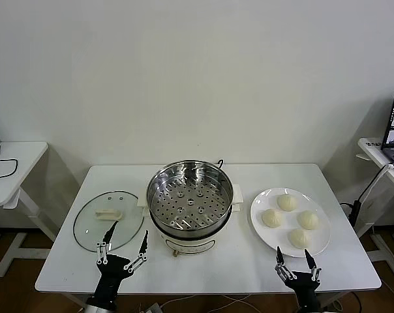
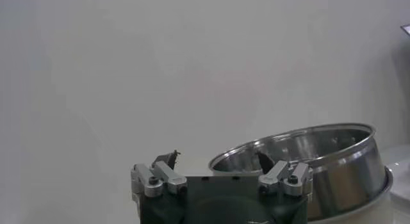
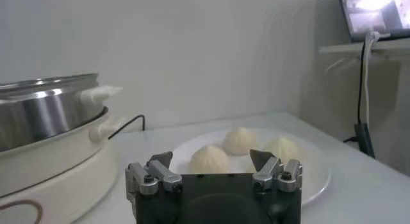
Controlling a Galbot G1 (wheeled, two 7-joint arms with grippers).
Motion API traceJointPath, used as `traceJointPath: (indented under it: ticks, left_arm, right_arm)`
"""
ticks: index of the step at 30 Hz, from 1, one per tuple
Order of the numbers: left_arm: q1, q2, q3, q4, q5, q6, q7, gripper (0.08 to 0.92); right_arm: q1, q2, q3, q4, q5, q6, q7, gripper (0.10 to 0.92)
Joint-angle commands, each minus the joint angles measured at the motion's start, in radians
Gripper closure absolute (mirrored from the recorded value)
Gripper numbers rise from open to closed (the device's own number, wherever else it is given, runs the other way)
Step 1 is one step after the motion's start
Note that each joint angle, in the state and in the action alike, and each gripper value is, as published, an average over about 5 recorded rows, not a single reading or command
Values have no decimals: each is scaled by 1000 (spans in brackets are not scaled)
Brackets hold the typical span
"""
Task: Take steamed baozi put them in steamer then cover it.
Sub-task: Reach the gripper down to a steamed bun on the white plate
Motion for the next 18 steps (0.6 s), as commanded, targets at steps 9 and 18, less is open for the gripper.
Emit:
traceJointPath:
  ticks: [9,18]
  left_arm:
    - [16,-7,10,-51,1,13,-6,177]
    - [28,-16,21,-78,2,19,-8,177]
  right_arm:
    - [670,-271,-143,-293,255,-187,42,203]
    - [1132,-374,-441,-738,433,-161,-167,203]
